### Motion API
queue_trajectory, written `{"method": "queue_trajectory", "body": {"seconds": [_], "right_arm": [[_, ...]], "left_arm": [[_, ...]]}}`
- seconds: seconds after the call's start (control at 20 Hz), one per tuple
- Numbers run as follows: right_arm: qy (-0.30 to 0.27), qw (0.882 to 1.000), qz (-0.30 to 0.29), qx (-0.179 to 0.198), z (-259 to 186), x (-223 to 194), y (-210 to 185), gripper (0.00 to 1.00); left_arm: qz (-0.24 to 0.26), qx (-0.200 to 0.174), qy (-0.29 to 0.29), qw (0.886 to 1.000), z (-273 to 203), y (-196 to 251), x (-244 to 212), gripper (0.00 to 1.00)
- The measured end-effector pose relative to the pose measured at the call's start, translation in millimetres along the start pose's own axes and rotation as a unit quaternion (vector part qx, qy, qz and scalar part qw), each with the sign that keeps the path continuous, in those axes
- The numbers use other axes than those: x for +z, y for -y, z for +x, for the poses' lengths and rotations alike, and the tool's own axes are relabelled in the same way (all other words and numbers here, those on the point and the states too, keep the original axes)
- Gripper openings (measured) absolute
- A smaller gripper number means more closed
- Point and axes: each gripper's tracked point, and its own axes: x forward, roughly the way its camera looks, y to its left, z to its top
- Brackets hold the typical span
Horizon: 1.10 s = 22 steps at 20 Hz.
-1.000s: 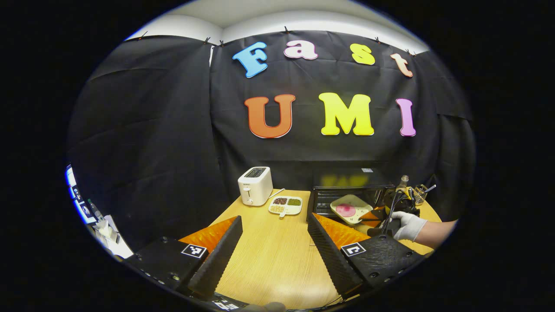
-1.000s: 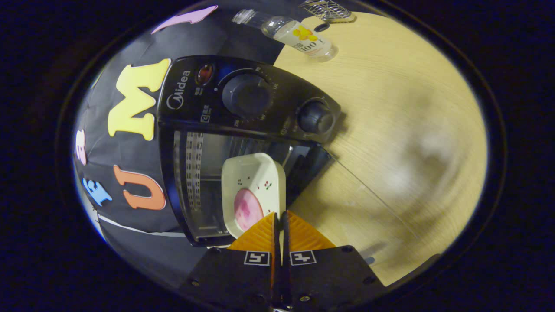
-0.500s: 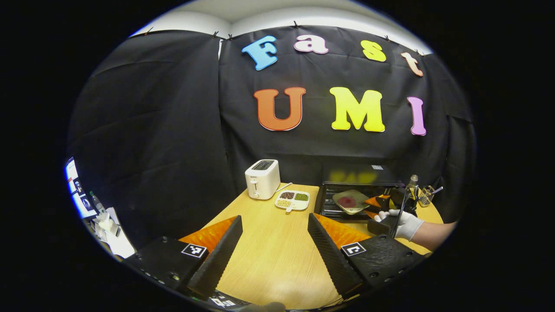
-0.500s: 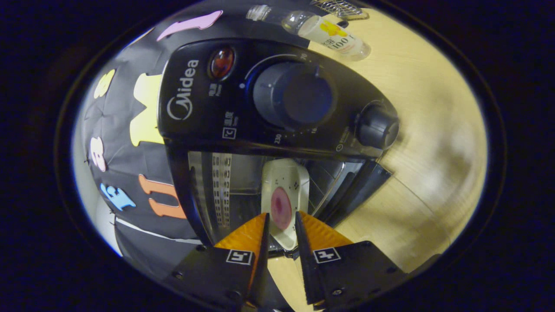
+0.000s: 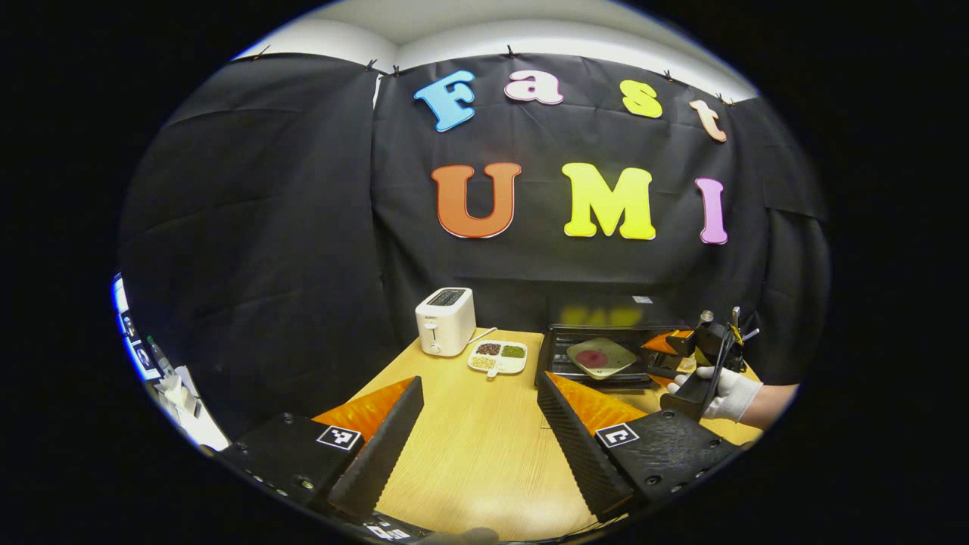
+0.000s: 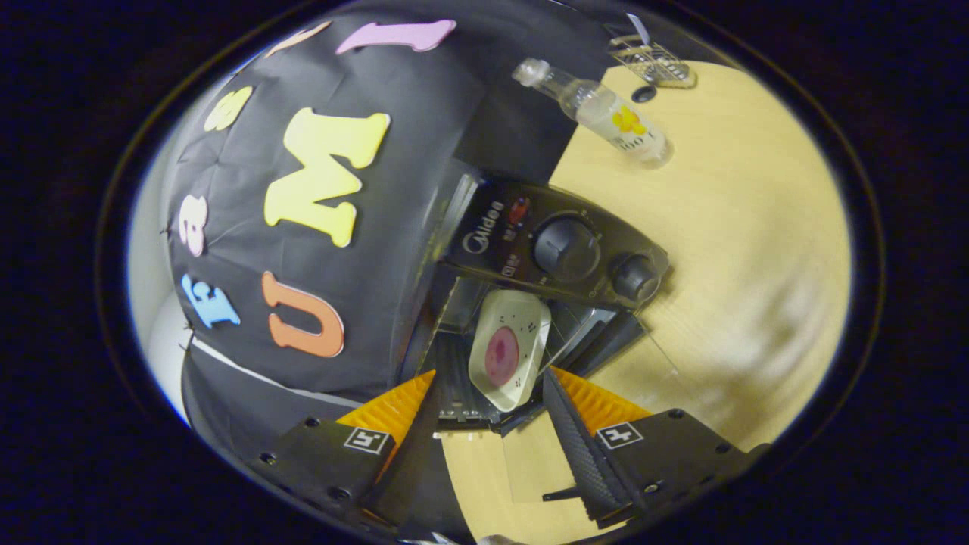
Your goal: Open the electric oven with the left hand, put the food in, and close the electric oven.
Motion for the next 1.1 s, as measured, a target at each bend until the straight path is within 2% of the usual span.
{"method": "queue_trajectory", "body": {"seconds": [0.15,0.2,0.25,0.3,0.35,0.6,0.8,1.1], "right_arm": [[0.007,0.996,-0.087,-0.001,-40,1,-8,0.87],[0.011,0.993,-0.12,-0.009,-53,1,-9,0.95],[0.016,0.988,-0.151,-0.012,-66,2,-10,0.99],[0.028,0.984,-0.177,-0.014,-80,5,-14,0.91],[0.038,0.978,-0.206,-0.02,-96,10,-16,0.98],[0.096,0.934,-0.34,-0.061,-182,40,-17,1.0],[0.137,0.901,-0.403,-0.086,-256,76,-8,1.0],[0.162,0.861,-0.47,-0.108,-366,121,17,1.0]], "left_arm": [[0.006,-0.019,0.007,1.0,-7,7,0,0.97],[0.009,-0.028,0.01,1.0,-7,11,0,0.97],[0.011,-0.036,0.013,0.999,-9,15,1,0.97],[0.01,-0.047,0.016,0.999,-11,20,1,0.97],[0.009,-0.058,0.018,0.998,-12,27,0,0.97],[0.021,-0.11,0.026,0.993,-18,68,-9,0.97],[0.025,-0.132,0.031,0.99,-24,108,-11,0.96],[0.012,-0.112,0.012,0.994,-36,169,-28,0.97]]}}
